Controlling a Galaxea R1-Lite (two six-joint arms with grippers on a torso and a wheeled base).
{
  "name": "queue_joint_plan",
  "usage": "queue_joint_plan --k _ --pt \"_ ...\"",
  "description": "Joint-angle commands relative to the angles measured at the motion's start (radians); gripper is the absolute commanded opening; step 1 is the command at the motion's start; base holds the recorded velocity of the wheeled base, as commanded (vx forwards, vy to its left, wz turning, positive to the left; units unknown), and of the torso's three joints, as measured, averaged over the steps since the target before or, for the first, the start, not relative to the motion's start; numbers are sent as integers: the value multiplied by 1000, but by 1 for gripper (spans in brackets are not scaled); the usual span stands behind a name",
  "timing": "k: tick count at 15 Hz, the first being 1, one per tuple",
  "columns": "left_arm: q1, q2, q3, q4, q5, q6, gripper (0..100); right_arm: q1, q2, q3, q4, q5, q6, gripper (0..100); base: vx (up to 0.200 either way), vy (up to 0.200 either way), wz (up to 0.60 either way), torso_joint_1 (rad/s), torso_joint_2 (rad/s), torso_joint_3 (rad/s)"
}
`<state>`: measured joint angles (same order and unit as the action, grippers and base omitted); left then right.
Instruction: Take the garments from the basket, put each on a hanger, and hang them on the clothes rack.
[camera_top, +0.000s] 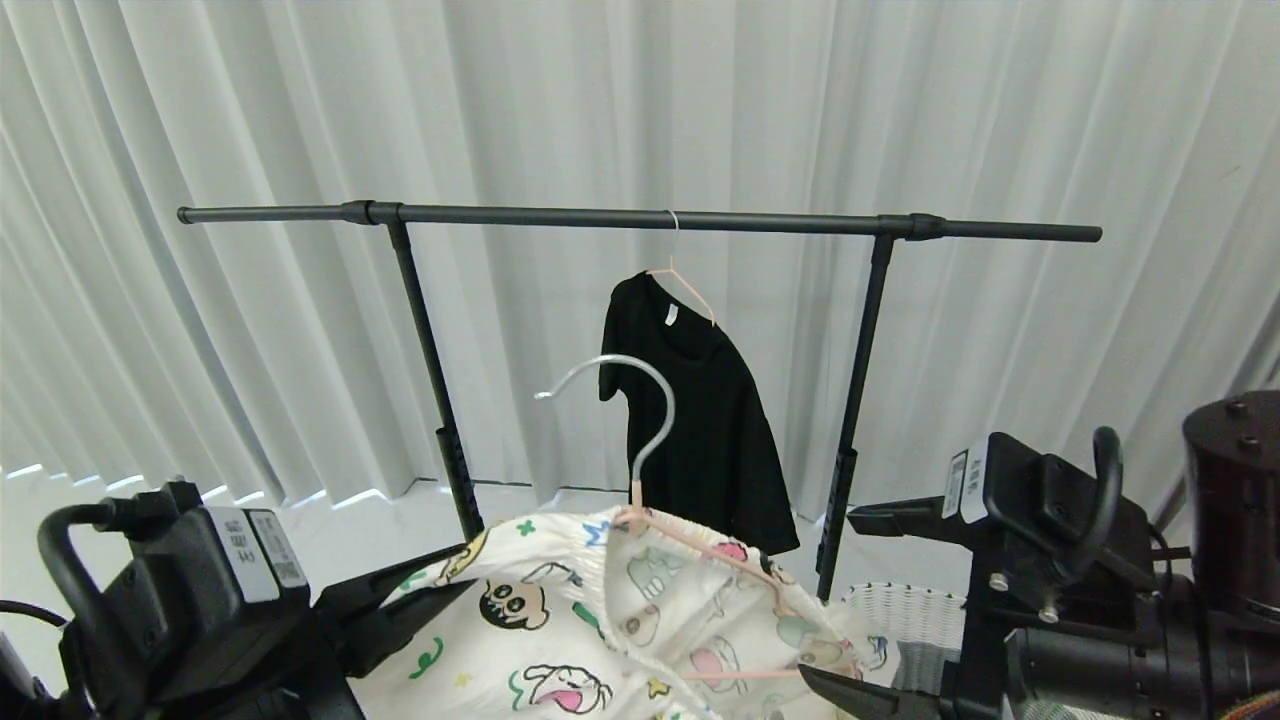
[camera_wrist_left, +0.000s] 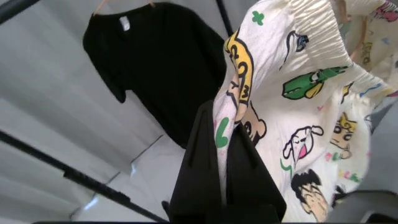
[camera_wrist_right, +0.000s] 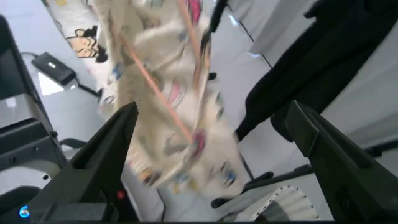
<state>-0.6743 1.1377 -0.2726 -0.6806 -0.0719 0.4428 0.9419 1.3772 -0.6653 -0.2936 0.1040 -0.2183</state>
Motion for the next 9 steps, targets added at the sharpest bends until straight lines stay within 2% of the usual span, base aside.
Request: queue_joint_plan --k 1,6,9 --pt "-59 -7 7 0 0 14 0 -2 68 -48 16 42 -35 100 0 0 0 0 0 0" --pt "-71 -13 3 0 0 17 0 61 177 -114 25 74 -42 100 0 0 0 0 0 0" --pt "-71 -24 3 0 1 19 0 61 215 -119 27 71 -38 100 0 0 0 0 0 0"
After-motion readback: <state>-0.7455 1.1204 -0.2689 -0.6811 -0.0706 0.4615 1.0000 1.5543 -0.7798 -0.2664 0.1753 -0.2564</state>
